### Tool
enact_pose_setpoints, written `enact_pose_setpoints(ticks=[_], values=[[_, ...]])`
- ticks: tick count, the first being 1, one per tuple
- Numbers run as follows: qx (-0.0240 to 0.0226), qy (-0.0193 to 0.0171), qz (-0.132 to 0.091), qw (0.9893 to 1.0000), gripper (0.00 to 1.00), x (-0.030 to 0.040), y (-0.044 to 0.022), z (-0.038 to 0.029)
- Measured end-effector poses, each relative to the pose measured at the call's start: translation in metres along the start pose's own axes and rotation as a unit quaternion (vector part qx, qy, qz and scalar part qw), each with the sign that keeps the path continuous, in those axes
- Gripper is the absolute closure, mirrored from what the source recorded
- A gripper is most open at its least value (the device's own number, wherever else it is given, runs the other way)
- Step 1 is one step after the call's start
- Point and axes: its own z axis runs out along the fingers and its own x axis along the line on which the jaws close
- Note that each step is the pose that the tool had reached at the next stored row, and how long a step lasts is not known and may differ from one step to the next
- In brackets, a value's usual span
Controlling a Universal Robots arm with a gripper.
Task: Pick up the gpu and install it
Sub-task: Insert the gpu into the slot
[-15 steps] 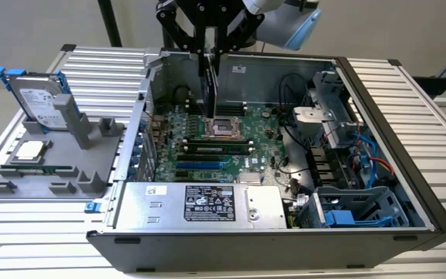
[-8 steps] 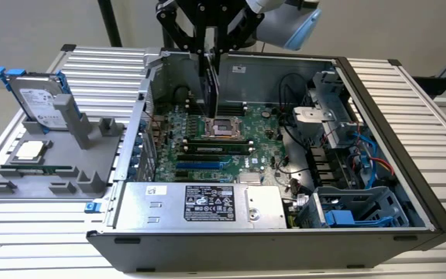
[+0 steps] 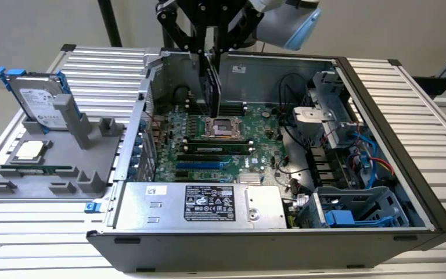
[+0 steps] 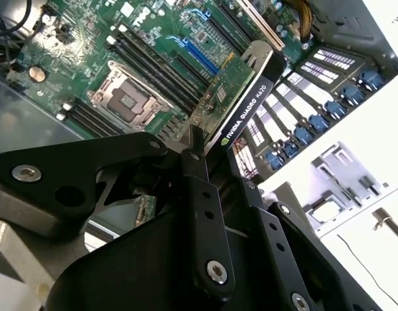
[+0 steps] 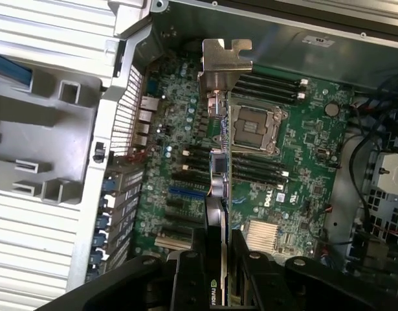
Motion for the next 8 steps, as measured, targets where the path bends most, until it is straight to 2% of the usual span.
enact_pose_setpoints(ticks=[8], values=[[0.0001,0.0003,-0.021,0.9998,1.00,0.0000,0.0000,-0.0002]])
